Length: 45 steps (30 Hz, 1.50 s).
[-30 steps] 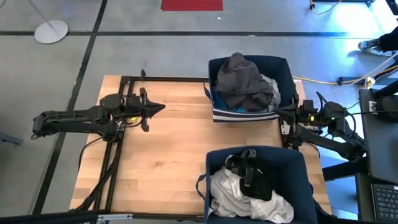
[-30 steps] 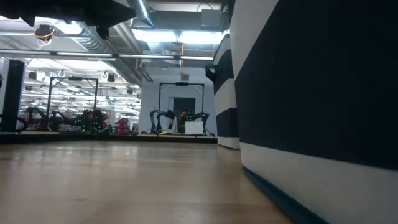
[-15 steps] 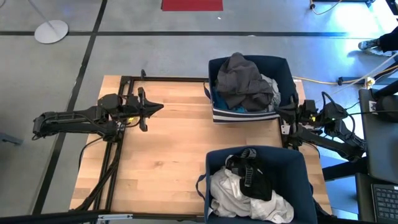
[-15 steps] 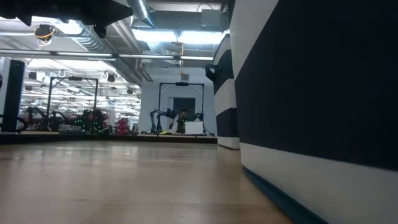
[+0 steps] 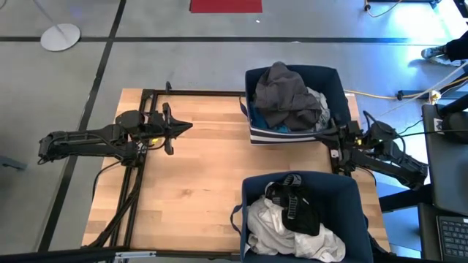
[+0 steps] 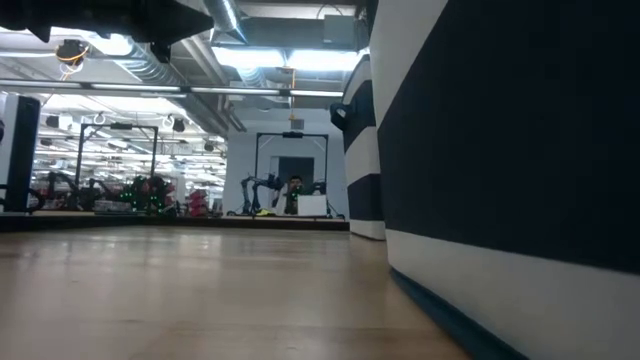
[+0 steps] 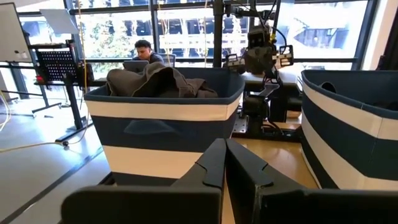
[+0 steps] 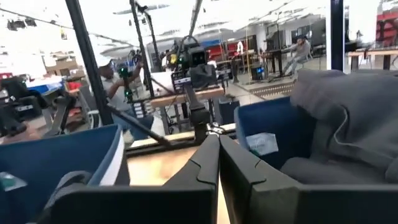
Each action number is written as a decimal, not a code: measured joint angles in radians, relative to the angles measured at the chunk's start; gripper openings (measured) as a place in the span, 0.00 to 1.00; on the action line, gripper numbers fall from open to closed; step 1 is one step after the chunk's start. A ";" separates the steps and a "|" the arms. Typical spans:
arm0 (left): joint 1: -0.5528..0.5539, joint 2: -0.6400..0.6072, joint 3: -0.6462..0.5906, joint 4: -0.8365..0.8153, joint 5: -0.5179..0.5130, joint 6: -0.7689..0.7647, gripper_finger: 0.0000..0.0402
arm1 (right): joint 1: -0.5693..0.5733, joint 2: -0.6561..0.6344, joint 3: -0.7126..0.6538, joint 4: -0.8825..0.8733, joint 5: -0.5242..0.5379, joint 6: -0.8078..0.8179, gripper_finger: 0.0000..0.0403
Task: Sort clothes
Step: Return to Home Position
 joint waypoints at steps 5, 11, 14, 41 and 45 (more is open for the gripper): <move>0.000 0.000 0.000 0.001 0.000 -0.006 0.01 | 0.000 0.001 -0.087 0.113 -0.040 0.039 0.04; 0.000 0.000 0.000 0.001 0.000 -0.007 0.01 | 0.000 0.000 -0.133 0.176 -0.062 0.001 0.04; 0.000 0.000 0.000 0.002 0.000 -0.007 0.01 | 0.001 0.000 -0.156 0.191 -0.012 -0.009 0.04; -0.033 -0.242 -0.349 0.089 -0.128 -0.114 0.01 | 0.000 0.000 -0.171 0.263 -0.015 -0.024 0.04; -0.033 -0.296 -0.389 0.085 -0.128 -0.110 0.01 | 0.000 0.000 -0.171 0.264 -0.015 -0.024 0.04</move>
